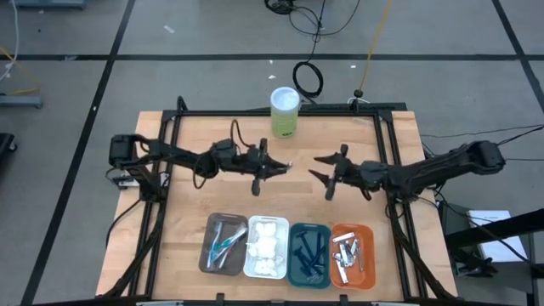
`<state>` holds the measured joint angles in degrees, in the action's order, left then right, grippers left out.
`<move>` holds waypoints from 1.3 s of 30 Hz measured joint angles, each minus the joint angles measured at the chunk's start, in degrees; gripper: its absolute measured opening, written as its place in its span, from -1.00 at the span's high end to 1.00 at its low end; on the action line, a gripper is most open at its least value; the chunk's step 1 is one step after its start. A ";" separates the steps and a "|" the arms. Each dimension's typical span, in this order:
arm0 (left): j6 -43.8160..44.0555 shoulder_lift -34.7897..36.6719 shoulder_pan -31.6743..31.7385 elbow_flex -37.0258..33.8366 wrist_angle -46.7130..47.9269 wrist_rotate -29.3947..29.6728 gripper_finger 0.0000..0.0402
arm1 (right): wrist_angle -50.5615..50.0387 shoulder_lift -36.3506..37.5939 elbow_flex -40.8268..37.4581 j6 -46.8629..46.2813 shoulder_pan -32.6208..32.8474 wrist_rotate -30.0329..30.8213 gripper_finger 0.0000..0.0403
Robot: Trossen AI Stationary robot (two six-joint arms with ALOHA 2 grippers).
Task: Pick & Place Travel size toiletries
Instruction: Put the silver nail cutter into the orange bin
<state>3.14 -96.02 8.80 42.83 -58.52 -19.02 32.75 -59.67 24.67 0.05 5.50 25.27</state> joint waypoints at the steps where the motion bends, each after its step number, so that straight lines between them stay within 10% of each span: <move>1: -0.25 0.00 -0.54 0.02 0.31 0.14 0.87 | 5.40 -1.26 -1.06 0.53 -0.66 -0.44 0.01; 8: -2.67 0.00 -2.49 0.24 0.90 2.82 0.87 | 27.02 -11.39 0.12 -1.70 -3.40 -18.09 -0.16; 19: -2.82 0.00 -2.50 0.24 1.97 3.07 0.87 | 27.25 -23.84 11.33 -2.39 -3.53 -20.91 -0.42; 39: -4.55 0.00 -2.45 0.26 3.13 3.16 0.87 | 24.39 -23.60 11.71 -0.55 -3.69 -20.13 0.75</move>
<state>-1.41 -96.03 6.35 43.09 -55.40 -15.86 57.14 -83.26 36.38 -0.49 1.81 5.14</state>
